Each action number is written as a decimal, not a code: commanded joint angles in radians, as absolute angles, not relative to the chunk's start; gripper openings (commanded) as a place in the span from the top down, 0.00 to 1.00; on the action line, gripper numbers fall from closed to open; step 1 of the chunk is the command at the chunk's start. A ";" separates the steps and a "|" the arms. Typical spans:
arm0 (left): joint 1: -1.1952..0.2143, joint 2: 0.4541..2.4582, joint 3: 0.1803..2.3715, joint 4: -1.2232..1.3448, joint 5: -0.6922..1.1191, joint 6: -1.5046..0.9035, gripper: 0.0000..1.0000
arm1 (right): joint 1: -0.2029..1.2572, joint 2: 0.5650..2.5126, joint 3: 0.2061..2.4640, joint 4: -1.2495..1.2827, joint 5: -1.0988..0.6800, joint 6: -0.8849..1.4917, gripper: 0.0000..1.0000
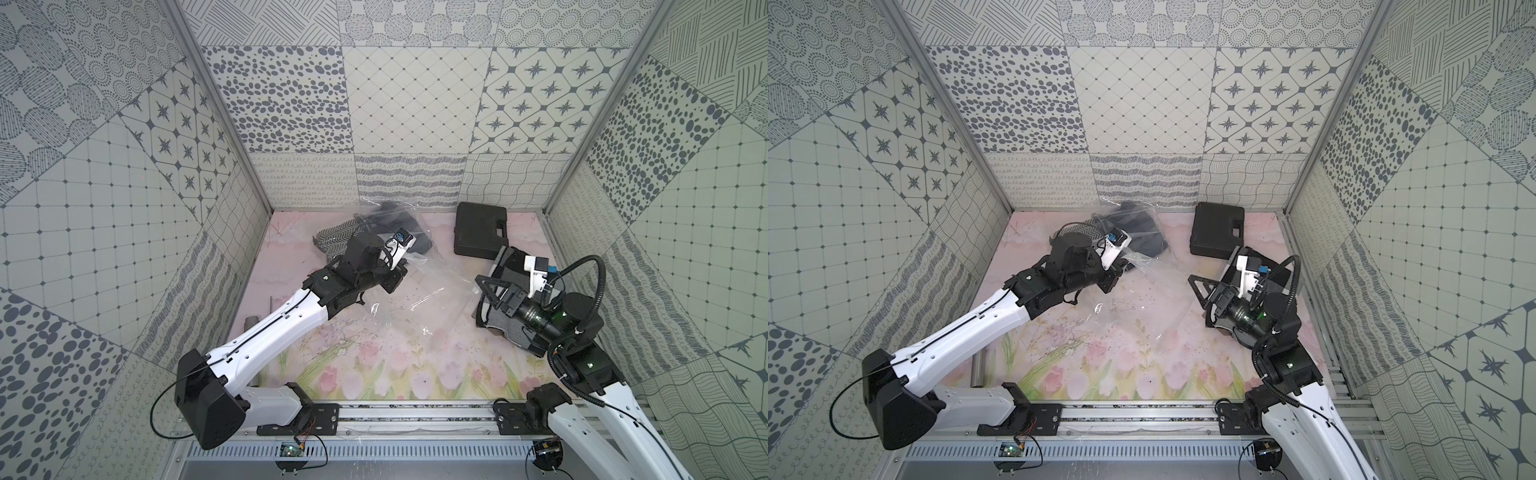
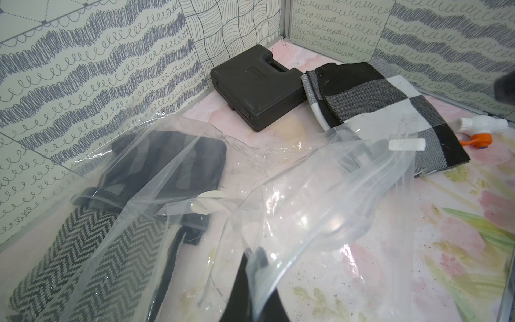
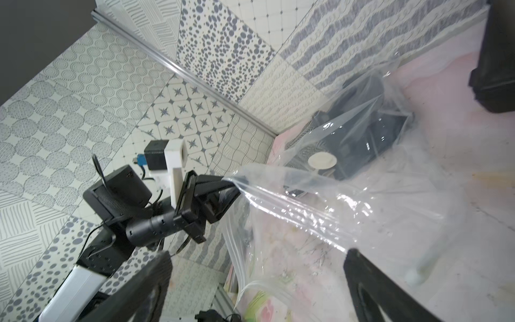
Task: Take the blanket out of the vacuum bag
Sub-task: Take out the blanket from the vacuum bag.
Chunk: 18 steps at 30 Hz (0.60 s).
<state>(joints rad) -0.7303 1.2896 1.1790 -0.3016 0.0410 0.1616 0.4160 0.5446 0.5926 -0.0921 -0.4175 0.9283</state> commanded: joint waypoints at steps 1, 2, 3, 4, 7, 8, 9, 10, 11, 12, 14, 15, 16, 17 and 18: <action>-0.726 1.302 1.216 -0.291 0.032 0.197 1.00 | 0.554 0.564 0.611 -0.004 -0.301 0.931 0.02; -0.726 1.301 1.219 -0.293 0.027 0.199 1.00 | 0.595 0.588 0.613 -0.001 -0.277 0.923 0.02; -0.726 1.301 1.222 -0.294 0.021 0.200 1.00 | 0.643 0.622 0.612 0.012 -0.244 0.915 0.02; -0.726 1.299 1.225 -0.297 0.019 0.201 1.00 | 0.685 0.657 0.602 0.040 -0.218 0.911 0.02; -0.726 1.288 1.229 -0.300 0.010 0.199 1.00 | 0.760 0.785 0.556 0.169 -0.173 0.884 0.02; -0.726 1.283 1.229 -0.303 0.007 0.199 1.00 | 0.765 0.822 0.545 0.207 -0.164 0.874 0.02; -0.726 1.277 1.225 -0.304 0.006 0.198 1.00 | 0.764 0.865 0.545 0.242 -0.154 0.867 0.02; -0.726 1.270 1.224 -0.308 0.001 0.198 1.00 | 0.765 0.912 0.545 0.284 -0.148 0.861 0.03; -0.726 1.265 1.221 -0.311 -0.001 0.199 1.00 | 0.765 0.956 0.545 0.324 -0.153 0.863 0.03; -0.726 1.259 1.218 -0.316 -0.006 0.202 1.00 | 0.764 1.010 0.545 0.367 -0.172 0.862 0.03; -0.726 1.251 1.213 -0.325 -0.013 0.208 1.00 | 0.764 1.109 0.574 0.409 -0.201 0.858 0.03; -0.726 1.247 1.208 -0.325 -0.020 0.211 1.00 | 0.764 1.156 0.593 0.424 -0.211 0.861 0.03; -0.726 1.244 1.205 -0.326 -0.029 0.216 1.00 | 0.765 1.197 0.607 0.439 -0.216 0.856 0.04; -0.726 1.241 1.204 -0.329 -0.036 0.219 1.00 | 0.765 1.229 0.616 0.453 -0.219 0.859 0.04; -0.726 1.240 1.206 -0.332 -0.040 0.221 1.00 | 0.765 1.267 0.620 0.478 -0.223 0.860 0.04</action>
